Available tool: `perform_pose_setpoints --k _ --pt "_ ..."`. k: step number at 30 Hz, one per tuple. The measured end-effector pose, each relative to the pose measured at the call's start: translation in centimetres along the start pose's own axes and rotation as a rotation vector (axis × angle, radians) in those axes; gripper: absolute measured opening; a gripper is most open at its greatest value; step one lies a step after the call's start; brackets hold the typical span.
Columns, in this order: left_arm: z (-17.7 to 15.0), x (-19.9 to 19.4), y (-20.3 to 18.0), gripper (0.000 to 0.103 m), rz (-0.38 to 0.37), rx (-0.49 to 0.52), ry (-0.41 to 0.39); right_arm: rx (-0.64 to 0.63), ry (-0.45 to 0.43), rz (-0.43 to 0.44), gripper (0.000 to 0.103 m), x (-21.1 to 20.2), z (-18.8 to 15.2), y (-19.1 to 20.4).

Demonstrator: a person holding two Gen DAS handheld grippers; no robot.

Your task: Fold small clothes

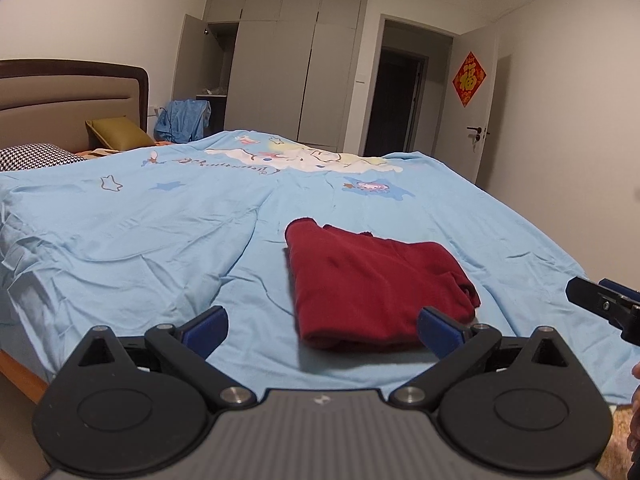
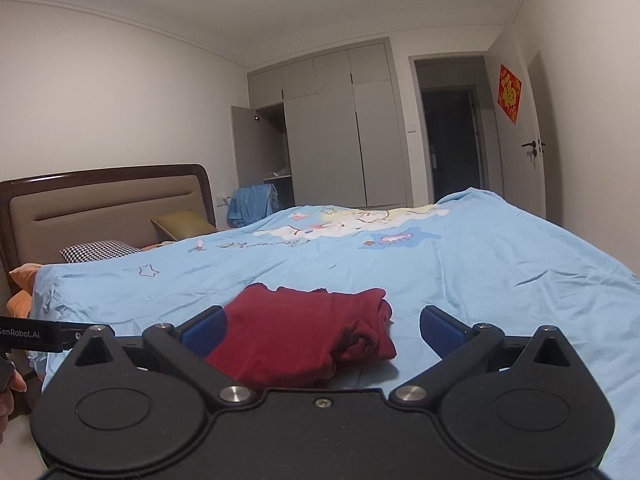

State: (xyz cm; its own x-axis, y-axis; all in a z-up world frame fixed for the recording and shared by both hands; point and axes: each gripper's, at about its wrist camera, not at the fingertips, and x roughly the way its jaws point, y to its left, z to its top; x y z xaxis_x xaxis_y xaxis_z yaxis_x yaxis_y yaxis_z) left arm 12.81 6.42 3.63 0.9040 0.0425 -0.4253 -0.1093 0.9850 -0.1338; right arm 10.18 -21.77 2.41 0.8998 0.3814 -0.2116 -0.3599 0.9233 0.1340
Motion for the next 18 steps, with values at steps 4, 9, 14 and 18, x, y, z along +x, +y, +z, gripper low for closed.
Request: perform_pose_setpoints --k 4,9,14,18 --pt "-1.6 -1.4 0.3 0.103 0.0 0.006 -0.006 -0.024 0.006 -0.012 0.102 -1.6 -1.3 0.9" --pt "-3.2 -2.6 0.6 0.103 -0.003 0.016 -0.005 -0.046 0.014 -0.029 0.102 -3.2 -2.8 1.9" --pt "-4.6 -3.5 0.6 0.103 -0.004 0.03 0.001 -0.038 0.015 -0.045 0.102 -4.4 -3.7 2.3" --pt "-5.2 -4.1 0.6 0.103 -0.005 0.044 0.005 -0.034 0.007 -0.052 0.102 -5.0 -3.9 2.4"
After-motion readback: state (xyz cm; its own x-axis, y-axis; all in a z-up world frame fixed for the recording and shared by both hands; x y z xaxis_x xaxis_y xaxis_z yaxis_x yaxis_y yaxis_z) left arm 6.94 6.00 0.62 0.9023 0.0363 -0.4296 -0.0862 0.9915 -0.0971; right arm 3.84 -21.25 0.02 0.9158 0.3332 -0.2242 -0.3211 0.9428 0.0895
